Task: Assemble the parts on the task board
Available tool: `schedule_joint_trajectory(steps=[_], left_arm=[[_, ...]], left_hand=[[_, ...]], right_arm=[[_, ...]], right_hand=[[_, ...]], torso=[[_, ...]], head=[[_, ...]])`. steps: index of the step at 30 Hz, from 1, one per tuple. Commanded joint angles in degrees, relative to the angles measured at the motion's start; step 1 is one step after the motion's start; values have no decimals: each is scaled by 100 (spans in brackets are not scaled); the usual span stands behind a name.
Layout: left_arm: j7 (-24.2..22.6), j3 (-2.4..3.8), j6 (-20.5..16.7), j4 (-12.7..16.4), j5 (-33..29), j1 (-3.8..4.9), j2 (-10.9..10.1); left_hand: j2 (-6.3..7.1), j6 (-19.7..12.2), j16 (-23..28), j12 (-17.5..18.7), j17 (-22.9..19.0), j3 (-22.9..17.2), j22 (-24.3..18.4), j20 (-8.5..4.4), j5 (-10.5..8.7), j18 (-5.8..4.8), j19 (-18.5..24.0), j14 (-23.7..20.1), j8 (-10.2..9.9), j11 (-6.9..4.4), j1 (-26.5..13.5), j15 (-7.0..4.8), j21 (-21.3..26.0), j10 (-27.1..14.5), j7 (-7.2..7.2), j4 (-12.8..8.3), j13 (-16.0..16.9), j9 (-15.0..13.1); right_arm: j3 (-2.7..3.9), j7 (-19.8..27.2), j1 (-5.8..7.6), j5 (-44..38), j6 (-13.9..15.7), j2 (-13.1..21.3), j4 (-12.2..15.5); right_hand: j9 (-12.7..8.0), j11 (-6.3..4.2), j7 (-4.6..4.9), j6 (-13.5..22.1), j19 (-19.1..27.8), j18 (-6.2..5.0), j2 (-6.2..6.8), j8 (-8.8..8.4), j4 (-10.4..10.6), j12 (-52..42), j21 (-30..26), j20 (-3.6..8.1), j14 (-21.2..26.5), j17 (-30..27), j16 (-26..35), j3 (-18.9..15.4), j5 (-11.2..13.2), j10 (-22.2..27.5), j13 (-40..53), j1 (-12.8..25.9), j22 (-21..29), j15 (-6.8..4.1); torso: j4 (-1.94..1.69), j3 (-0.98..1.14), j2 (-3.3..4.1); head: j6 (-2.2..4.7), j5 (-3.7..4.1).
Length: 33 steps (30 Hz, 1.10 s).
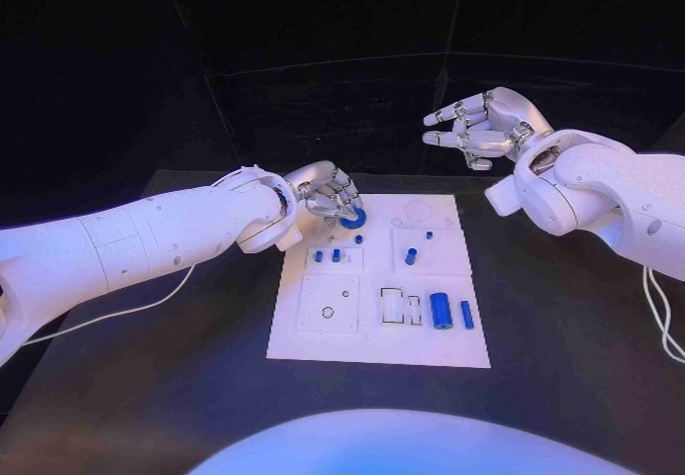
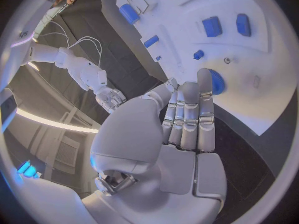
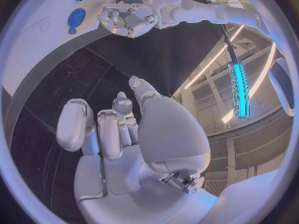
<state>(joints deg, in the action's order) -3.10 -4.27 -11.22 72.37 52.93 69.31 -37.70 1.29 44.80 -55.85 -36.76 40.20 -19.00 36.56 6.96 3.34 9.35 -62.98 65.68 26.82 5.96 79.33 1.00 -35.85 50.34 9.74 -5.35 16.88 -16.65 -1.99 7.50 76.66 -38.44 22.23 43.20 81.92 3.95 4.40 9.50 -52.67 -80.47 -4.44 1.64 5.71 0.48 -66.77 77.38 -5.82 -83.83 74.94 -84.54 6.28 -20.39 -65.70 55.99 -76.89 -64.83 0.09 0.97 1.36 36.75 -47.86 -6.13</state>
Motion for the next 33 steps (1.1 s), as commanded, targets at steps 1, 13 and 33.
schedule_joint_trajectory(steps=[1, 13, 33], left_arm=[[-771, -2, -127, -156, 1106, 9, 126], [-434, -186, 99, -641, 2437, 13, 572], [-77, -249, 687, -1003, 2882, 10, 910]], left_hand=[[144, 224, 42, 286, -197, -217, 53, -20, 18, 100, 63, -97, -232, -24, -52, -8, -66, 92, -13, -105, -311, 281], [511, 737, -2175, 1121, 2415, -296, 884, -137, 7, -9, -1328, 1839, -911, -116, -513, -111, -1240, 521, -144, 13, -1119, 875], [586, 956, -2185, 1374, 2333, -132, 1367, -166, -17, -108, -1642, 1926, -1105, -131, -603, -135, -1718, 708, -161, 108, -1307, 1009]], right_arm=[[4, 26, 12, -12, -42, -4, 2], [4, 13, 12, -129, -47, -29, -2], [4, 21, 11, -141, -62, -78, -24]], right_hand=[[-7, 7, 12, 37, 50, -55, -8, -32, 9, 9, -29, 5, -386, 660, 25, 31, -33, 30, -5, 49, 6, -19], [-8, 8, 13, 43, 48, -53, -5, -35, 14, 6, -27, 4, -386, 666, 22, 38, -38, 35, -4, 50, -2, -18], [-8, 8, 13, 43, 48, -53, -5, -35, 14, 6, -27, 4, -386, 666, 22, 38, -38, 35, -4, 50, -2, -18]], torso=[[0, 3, 10], [-8, 2, 3], [-10, -4, 1]], head=[[23, 6], [46, 23], [14, 32]])
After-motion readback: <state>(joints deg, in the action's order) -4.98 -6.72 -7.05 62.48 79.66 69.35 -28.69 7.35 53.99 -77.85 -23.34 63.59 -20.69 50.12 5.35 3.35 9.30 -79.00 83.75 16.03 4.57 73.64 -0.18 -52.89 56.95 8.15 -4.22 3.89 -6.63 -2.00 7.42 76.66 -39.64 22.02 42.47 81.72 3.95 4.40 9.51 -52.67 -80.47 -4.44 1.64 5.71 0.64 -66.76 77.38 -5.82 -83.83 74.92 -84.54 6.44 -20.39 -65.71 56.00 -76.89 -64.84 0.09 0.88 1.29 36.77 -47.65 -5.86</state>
